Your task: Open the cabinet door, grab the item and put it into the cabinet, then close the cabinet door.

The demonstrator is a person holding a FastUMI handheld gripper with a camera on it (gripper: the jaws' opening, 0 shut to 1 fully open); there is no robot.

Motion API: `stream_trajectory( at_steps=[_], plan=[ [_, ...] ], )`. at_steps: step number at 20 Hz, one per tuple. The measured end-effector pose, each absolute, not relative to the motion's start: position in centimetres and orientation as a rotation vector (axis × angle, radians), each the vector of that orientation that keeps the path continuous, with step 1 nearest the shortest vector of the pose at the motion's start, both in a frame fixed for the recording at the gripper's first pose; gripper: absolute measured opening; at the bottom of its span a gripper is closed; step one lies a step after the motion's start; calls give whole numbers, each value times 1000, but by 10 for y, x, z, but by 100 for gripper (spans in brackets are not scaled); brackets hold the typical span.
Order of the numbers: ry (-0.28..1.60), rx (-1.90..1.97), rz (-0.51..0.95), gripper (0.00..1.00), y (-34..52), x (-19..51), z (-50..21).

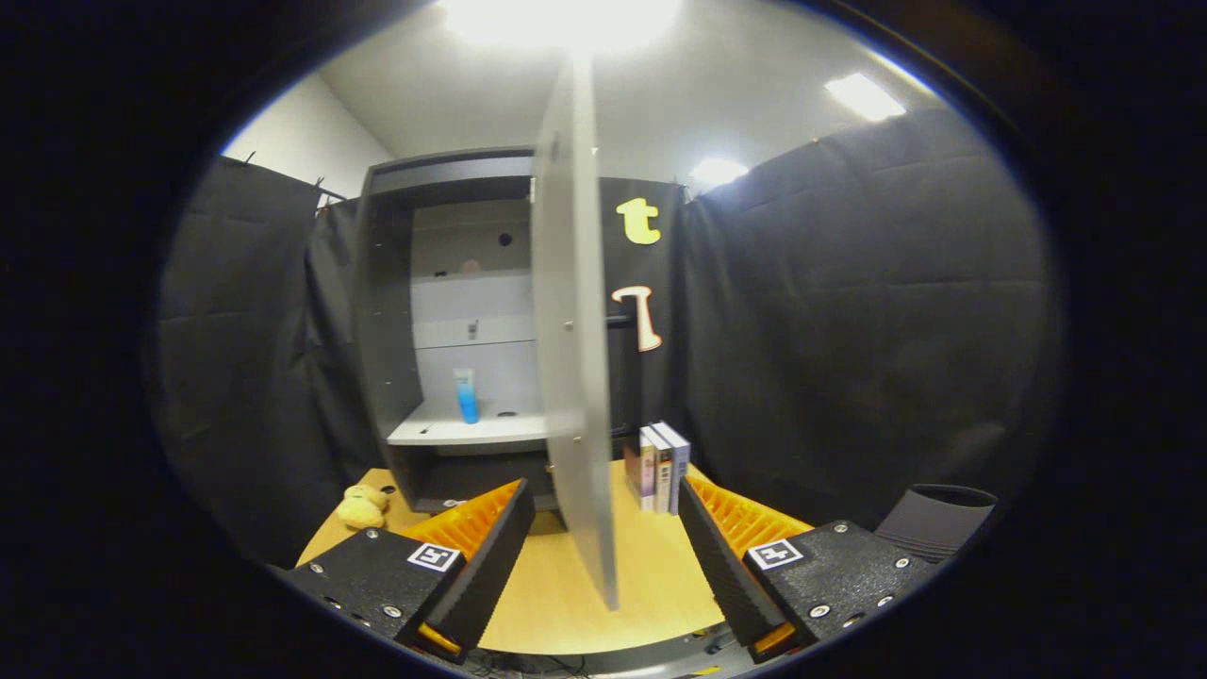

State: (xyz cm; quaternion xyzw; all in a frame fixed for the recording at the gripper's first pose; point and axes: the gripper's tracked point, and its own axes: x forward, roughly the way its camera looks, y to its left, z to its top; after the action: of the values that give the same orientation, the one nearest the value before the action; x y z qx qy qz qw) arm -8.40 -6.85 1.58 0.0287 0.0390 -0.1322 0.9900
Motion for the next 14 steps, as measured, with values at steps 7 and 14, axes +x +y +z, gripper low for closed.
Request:
stream_trajectory(
  at_steps=[7, 14],
  plan=[
    [56, 17, -233, 95, -124, -36, 32],
    [93, 26, -130, 93, -109, -19, 20]
  ],
)
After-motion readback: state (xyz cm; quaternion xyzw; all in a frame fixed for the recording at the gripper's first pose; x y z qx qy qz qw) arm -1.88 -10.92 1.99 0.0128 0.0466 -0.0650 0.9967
